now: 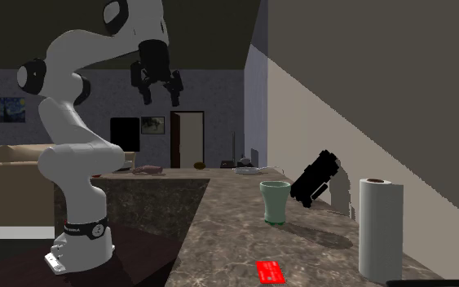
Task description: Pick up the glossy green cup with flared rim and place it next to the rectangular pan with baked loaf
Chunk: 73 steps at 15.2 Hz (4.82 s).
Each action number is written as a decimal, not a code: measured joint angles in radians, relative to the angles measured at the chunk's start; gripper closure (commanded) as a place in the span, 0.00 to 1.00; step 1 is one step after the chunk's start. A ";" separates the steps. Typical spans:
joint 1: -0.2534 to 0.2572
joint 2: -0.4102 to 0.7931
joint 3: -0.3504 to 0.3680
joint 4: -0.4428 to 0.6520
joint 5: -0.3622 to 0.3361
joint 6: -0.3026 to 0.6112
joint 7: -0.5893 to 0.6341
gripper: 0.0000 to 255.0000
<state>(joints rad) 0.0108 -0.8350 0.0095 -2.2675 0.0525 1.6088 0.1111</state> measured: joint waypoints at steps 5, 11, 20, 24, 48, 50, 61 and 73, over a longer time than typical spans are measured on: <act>0.014 0.026 0.051 -0.052 0.031 0.085 0.049 0.00; 0.037 0.115 0.145 -0.117 0.080 0.257 0.133 0.00; 0.052 0.354 0.299 -0.112 0.107 0.522 0.273 0.00; 0.045 0.481 0.365 -0.079 0.084 0.628 0.345 0.00; 0.058 0.991 0.489 0.126 -0.258 0.906 0.707 0.00; 0.058 0.991 0.489 0.126 -0.258 0.906 0.707 1.00; 0.057 0.987 0.490 0.128 -0.254 0.900 0.704 1.00; 0.044 0.901 0.506 0.196 -0.169 0.761 0.640 1.00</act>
<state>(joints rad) 0.0544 0.0664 0.5153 -2.0716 -0.1168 2.3695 0.7511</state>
